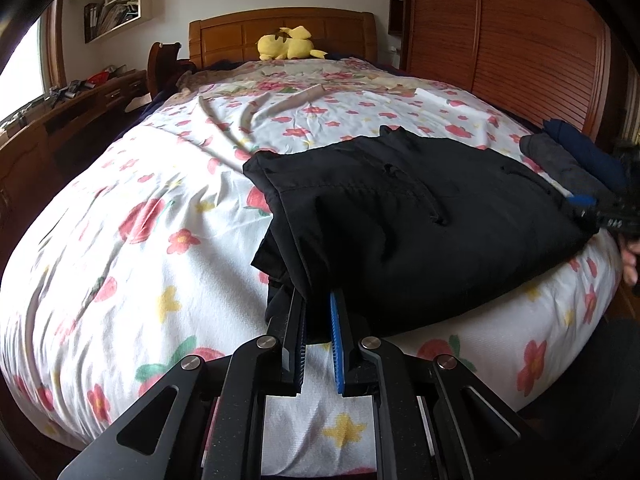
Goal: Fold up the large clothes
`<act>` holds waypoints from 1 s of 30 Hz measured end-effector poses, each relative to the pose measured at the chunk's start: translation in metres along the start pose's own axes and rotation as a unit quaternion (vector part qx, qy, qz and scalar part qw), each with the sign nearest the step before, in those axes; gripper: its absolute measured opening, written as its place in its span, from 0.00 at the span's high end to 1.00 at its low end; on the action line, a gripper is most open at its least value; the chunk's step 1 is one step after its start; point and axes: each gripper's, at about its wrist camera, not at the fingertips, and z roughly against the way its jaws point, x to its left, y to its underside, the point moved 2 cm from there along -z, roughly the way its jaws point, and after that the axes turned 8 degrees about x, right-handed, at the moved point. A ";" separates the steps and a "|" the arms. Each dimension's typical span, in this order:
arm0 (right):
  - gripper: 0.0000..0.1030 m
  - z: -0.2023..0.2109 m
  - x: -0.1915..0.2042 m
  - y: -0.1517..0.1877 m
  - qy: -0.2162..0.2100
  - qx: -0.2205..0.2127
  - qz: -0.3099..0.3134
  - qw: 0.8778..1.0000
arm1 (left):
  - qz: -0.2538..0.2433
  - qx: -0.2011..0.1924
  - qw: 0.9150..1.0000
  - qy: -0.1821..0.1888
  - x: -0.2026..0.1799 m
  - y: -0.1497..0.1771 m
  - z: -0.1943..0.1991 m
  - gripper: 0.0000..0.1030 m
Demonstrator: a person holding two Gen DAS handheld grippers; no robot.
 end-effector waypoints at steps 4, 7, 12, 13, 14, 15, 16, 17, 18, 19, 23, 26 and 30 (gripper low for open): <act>0.62 -0.012 -0.006 0.009 -0.014 0.005 -0.004 1.000 | 0.005 -0.004 1.000 -0.007 0.000 0.001 0.005 0.90; 0.62 -0.005 0.000 0.008 0.006 0.000 -0.001 1.000 | 0.009 -0.010 1.000 -0.021 0.002 0.003 0.012 0.90; 0.62 0.016 0.013 0.007 0.044 -0.032 0.016 0.998 | 0.023 -0.032 0.999 -0.033 0.004 0.001 0.028 0.89; 0.62 0.021 0.016 0.006 0.050 -0.042 0.019 0.998 | 0.024 -0.036 0.998 -0.034 0.005 0.000 0.030 0.89; 0.62 0.024 0.019 0.005 0.051 -0.049 0.019 0.997 | 0.026 -0.039 0.998 -0.036 0.004 0.000 0.032 0.89; 0.62 0.028 0.022 0.004 0.048 -0.056 0.020 0.997 | 0.027 -0.042 0.998 -0.038 0.005 -0.001 0.033 0.88; 0.62 0.032 0.027 0.002 0.038 -0.066 0.018 0.997 | 0.028 -0.043 0.998 -0.038 0.005 0.000 0.034 0.87; 0.62 0.034 0.031 0.001 0.033 -0.069 0.017 0.997 | 0.028 -0.044 0.998 -0.039 0.005 0.000 0.034 0.86; 0.62 0.034 0.035 -0.001 0.025 -0.073 0.016 0.997 | 0.028 -0.044 0.998 -0.039 0.005 0.000 0.033 0.85; 0.62 0.035 0.041 -0.003 0.018 -0.077 0.017 0.997 | 0.029 -0.045 0.998 -0.038 0.005 0.001 0.033 0.85; 0.62 0.027 0.064 -0.011 -0.005 -0.086 0.025 0.996 | 0.030 -0.039 0.998 -0.036 0.004 -0.001 0.025 0.75; 0.62 0.016 0.081 -0.016 -0.020 -0.091 0.036 0.995 | 0.031 -0.035 0.998 -0.030 0.005 -0.005 0.020 0.68; 0.62 -0.002 0.096 -0.016 -0.030 -0.090 0.040 0.995 | 0.038 -0.031 0.998 -0.029 0.008 -0.014 0.013 0.58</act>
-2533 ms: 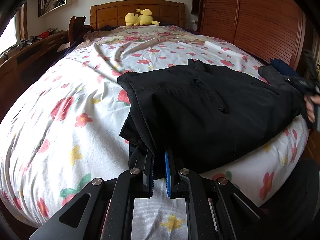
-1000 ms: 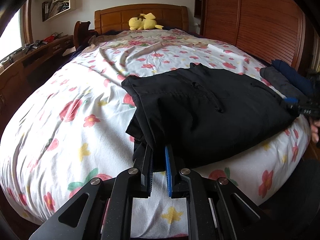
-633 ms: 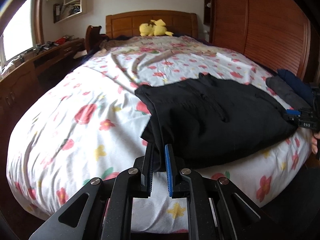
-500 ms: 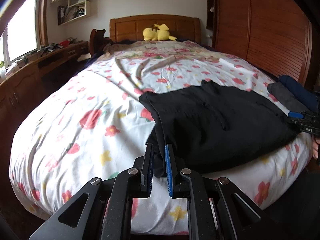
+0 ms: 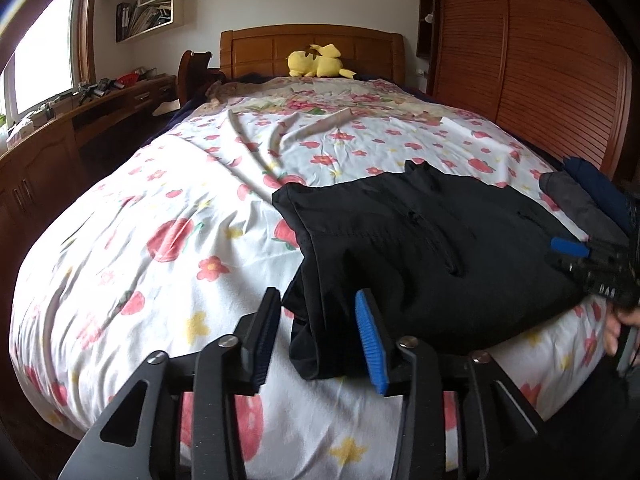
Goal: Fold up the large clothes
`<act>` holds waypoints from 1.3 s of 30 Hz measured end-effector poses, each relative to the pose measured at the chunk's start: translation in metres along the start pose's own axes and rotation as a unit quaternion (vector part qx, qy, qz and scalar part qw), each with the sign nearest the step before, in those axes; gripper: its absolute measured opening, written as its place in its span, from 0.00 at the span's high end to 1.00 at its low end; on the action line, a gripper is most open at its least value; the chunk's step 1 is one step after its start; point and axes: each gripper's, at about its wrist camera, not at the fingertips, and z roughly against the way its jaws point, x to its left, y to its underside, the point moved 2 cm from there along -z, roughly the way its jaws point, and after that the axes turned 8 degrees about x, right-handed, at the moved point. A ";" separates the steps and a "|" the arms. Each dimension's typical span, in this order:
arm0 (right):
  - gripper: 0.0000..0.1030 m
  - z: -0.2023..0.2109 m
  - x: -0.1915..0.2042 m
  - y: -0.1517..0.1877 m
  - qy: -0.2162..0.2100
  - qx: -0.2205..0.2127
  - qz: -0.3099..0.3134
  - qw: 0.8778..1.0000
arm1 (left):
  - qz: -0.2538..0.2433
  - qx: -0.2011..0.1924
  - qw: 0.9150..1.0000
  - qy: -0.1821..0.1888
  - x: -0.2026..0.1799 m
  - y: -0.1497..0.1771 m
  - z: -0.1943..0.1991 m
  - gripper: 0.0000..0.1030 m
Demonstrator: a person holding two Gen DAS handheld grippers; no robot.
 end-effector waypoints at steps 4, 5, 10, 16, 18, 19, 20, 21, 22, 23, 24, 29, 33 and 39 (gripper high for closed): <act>0.62 -0.006 0.005 0.011 0.014 -0.003 0.019 1.000 | 0.005 0.008 1.000 -0.001 0.000 -0.007 -0.012 0.54; 0.62 -0.008 0.004 0.015 0.011 -0.002 0.017 1.000 | 0.008 0.012 1.000 -0.001 0.000 -0.007 -0.016 0.54; 0.62 -0.013 0.000 0.020 0.005 -0.005 0.015 1.000 | 0.017 0.051 0.998 -0.020 0.002 -0.003 -0.045 0.49; 0.62 -0.012 0.001 0.021 0.025 -0.012 0.021 0.999 | 0.030 0.071 0.997 -0.021 0.000 0.005 -0.060 0.46; 0.62 -0.012 0.000 0.021 0.025 -0.013 0.021 0.999 | 0.037 0.072 0.997 -0.019 0.000 0.005 -0.060 0.46; 0.62 -0.012 0.000 0.022 0.024 -0.012 0.019 0.999 | 0.037 0.072 0.996 -0.019 0.000 0.005 -0.060 0.46; 0.62 -0.011 0.000 0.022 0.023 -0.012 0.018 1.000 | 0.038 0.074 0.996 -0.018 -0.001 0.005 -0.061 0.46; 0.62 -0.012 0.000 0.021 0.022 -0.012 0.017 1.000 | 0.039 0.076 0.996 -0.015 -0.001 0.005 -0.062 0.47; 0.62 -0.011 0.000 0.021 0.021 -0.012 0.016 1.000 | 0.043 0.078 0.996 -0.006 0.000 0.005 -0.063 0.54; 0.62 -0.012 -0.001 0.020 0.020 -0.011 0.016 1.000 | 0.049 0.081 0.995 0.007 0.002 0.005 -0.064 0.58; 0.60 -0.012 -0.001 0.020 0.021 -0.011 0.017 1.000 | 0.055 0.085 0.995 0.018 0.004 0.005 -0.066 0.63; 0.57 -0.011 -0.003 0.019 0.017 -0.014 0.012 1.000 | 0.055 0.093 0.994 0.015 0.003 0.002 -0.073 0.65; 0.46 -0.007 -0.004 0.019 0.011 -0.019 0.011 1.000 | 0.052 0.095 0.994 0.007 -0.002 0.003 -0.073 0.65; 0.35 -0.002 0.001 0.019 0.008 -0.021 0.024 0.999 | 0.045 0.097 0.994 0.007 -0.006 0.000 -0.072 0.77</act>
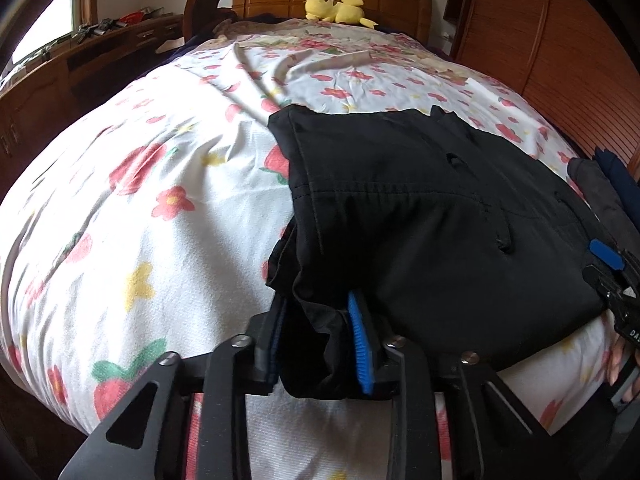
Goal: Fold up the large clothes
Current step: 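Lift the coat edge with the left gripper and fold it over the bundle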
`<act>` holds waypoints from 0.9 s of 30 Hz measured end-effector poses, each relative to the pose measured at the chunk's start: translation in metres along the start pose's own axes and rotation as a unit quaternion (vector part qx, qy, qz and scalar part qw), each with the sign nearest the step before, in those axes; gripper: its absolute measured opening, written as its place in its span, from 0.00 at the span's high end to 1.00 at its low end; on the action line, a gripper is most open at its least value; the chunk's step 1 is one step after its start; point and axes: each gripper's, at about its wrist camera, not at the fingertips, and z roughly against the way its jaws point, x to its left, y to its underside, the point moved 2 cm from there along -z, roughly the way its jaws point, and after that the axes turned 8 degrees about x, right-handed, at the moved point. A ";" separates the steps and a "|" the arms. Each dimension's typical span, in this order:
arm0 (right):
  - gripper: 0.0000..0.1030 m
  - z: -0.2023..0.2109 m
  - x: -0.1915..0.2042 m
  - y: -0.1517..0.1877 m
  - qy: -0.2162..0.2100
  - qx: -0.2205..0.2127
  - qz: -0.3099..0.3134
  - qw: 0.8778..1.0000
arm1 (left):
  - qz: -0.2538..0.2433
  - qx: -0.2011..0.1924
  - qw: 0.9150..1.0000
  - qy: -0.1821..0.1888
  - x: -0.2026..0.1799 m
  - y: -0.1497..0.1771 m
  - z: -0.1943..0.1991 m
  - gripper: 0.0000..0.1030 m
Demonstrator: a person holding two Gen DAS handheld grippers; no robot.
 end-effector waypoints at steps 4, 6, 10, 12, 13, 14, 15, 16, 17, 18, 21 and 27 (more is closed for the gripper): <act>0.31 0.004 -0.002 -0.001 -0.008 -0.003 -0.006 1.000 | -0.017 -0.004 1.000 -0.014 -0.008 -0.002 0.006 0.88; 0.30 0.007 -0.004 -0.002 -0.005 -0.006 -0.008 1.000 | -0.019 -0.007 1.000 -0.017 -0.011 -0.004 0.011 0.91; 0.28 0.015 -0.015 -0.001 0.003 -0.014 -0.025 1.000 | -0.033 -0.036 0.999 -0.016 -0.024 -0.014 0.034 0.92; 0.28 0.022 -0.025 0.001 0.005 -0.019 -0.038 0.999 | -0.049 -0.061 0.997 -0.013 -0.039 -0.023 0.052 0.93; 0.28 0.026 -0.029 0.002 0.007 -0.020 -0.043 0.999 | -0.058 -0.071 0.996 -0.009 -0.048 -0.028 0.060 0.93; 0.28 0.028 -0.033 0.002 0.008 -0.023 -0.046 0.999 | -0.069 -0.082 0.994 -0.004 -0.060 -0.034 0.070 0.93; 0.28 0.034 -0.039 0.004 0.013 -0.027 -0.053 0.998 | -0.080 -0.090 0.993 0.001 -0.072 -0.040 0.077 0.93; 0.28 0.038 -0.044 0.005 0.017 -0.029 -0.058 0.998 | -0.092 -0.096 0.991 0.006 -0.084 -0.045 0.083 0.93; 0.28 0.043 -0.050 0.007 0.022 -0.033 -0.065 0.997 | -0.105 -0.102 0.989 0.010 -0.099 -0.050 0.089 0.93; 0.28 0.046 -0.053 0.008 0.024 -0.036 -0.069 0.997 | -0.120 -0.108 0.987 0.014 -0.114 -0.054 0.093 0.93; 0.28 0.060 -0.068 0.014 0.033 -0.048 -0.087 0.994 | -0.161 -0.117 0.980 0.032 -0.166 -0.066 0.101 0.94; 0.28 0.085 -0.095 0.030 0.043 -0.062 -0.121 0.990 | -0.242 -0.118 0.961 0.058 -0.274 -0.077 0.093 0.94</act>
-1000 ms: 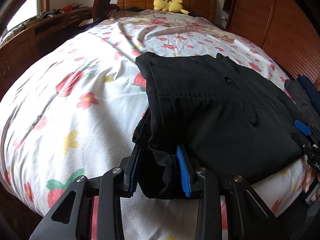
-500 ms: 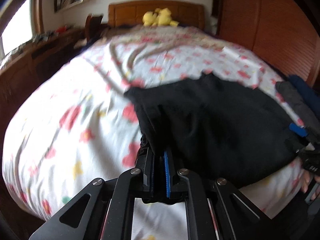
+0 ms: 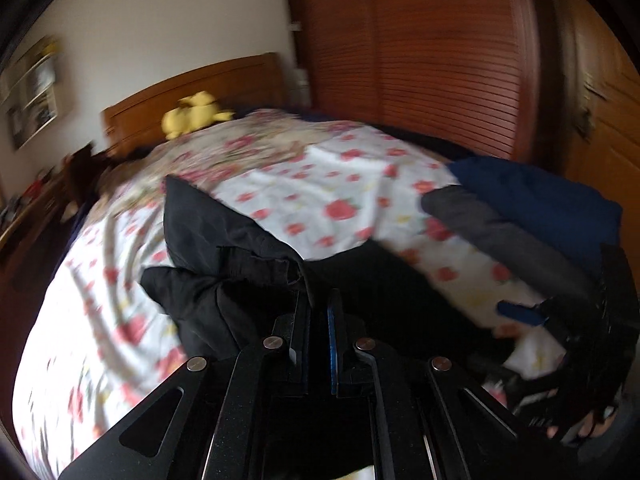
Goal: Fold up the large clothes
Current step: 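Lift the coat edge with the left gripper and fold it over the bundle, then open the left gripper and withdraw both grippers from the folded coat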
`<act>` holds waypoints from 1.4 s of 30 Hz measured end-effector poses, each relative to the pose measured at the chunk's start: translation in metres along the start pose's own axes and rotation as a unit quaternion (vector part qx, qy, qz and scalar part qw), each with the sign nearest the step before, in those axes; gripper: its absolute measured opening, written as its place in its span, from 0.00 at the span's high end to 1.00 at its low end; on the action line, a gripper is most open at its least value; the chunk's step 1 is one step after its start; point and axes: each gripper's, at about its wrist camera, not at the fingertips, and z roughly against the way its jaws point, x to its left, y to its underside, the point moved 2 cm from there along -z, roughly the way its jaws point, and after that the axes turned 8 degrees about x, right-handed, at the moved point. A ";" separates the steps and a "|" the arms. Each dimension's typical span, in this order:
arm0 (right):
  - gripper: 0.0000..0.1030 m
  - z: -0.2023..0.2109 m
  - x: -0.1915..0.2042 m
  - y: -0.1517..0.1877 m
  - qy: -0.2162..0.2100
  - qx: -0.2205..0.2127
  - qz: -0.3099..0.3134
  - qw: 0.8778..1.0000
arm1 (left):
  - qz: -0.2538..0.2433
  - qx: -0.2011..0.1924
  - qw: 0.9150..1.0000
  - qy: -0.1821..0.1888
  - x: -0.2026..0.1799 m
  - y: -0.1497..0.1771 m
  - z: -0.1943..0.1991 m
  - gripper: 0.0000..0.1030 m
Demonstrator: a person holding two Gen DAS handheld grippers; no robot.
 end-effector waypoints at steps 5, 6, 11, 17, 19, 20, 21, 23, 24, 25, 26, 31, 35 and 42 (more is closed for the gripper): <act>0.28 0.014 -0.020 0.009 0.007 -0.001 -0.015 1.000 | -0.040 0.012 0.998 0.035 -0.055 -0.020 -0.023 0.94; 0.28 0.016 -0.022 0.011 0.008 0.000 -0.015 1.000 | -0.045 0.015 0.998 0.036 -0.058 -0.022 -0.028 0.94; 0.28 0.021 -0.032 0.020 0.009 0.010 -0.021 1.000 | -0.054 0.035 0.998 0.006 -0.060 -0.019 -0.045 0.92; 0.28 0.021 -0.027 0.016 0.005 0.004 -0.018 1.000 | -0.048 0.036 0.998 0.000 -0.071 -0.029 -0.035 0.80; 0.28 0.016 -0.022 0.014 0.004 0.009 -0.012 1.000 | -0.033 0.020 0.999 0.018 -0.060 -0.030 -0.025 0.69; 0.28 0.014 -0.020 0.015 0.004 0.011 -0.011 1.000 | -0.025 0.011 0.999 0.026 -0.055 -0.030 -0.015 0.66; 0.28 0.011 -0.017 0.014 0.002 0.014 -0.008 1.000 | -0.017 0.001 0.999 0.031 -0.049 -0.029 -0.005 0.61; 0.28 0.008 -0.013 0.012 -0.001 0.019 -0.006 1.000 | -0.006 -0.017 0.999 0.032 -0.036 -0.023 0.012 0.55; 0.28 0.008 -0.010 0.011 0.000 0.019 -0.005 1.000 | -0.002 -0.025 0.999 0.028 -0.028 -0.019 0.020 0.52; 0.28 0.008 -0.007 0.009 0.000 0.019 -0.001 1.000 | 0.002 -0.031 0.999 0.024 -0.021 -0.015 0.026 0.51; 0.28 0.009 -0.004 0.006 0.003 0.018 0.001 1.000 | 0.007 -0.035 0.999 0.022 -0.013 -0.009 0.031 0.50; 0.28 0.021 0.009 -0.022 -0.006 -0.003 0.005 1.000 | 0.045 -0.035 0.998 0.017 0.031 0.024 0.042 0.49; 0.28 0.023 0.025 -0.050 -0.003 -0.012 0.026 1.000 | 0.059 -0.028 0.998 0.000 0.056 0.055 0.045 0.49; 0.28 0.003 0.069 -0.114 -0.020 -0.004 0.086 0.996 | 0.086 -0.014 0.996 -0.019 0.082 0.088 0.048 0.49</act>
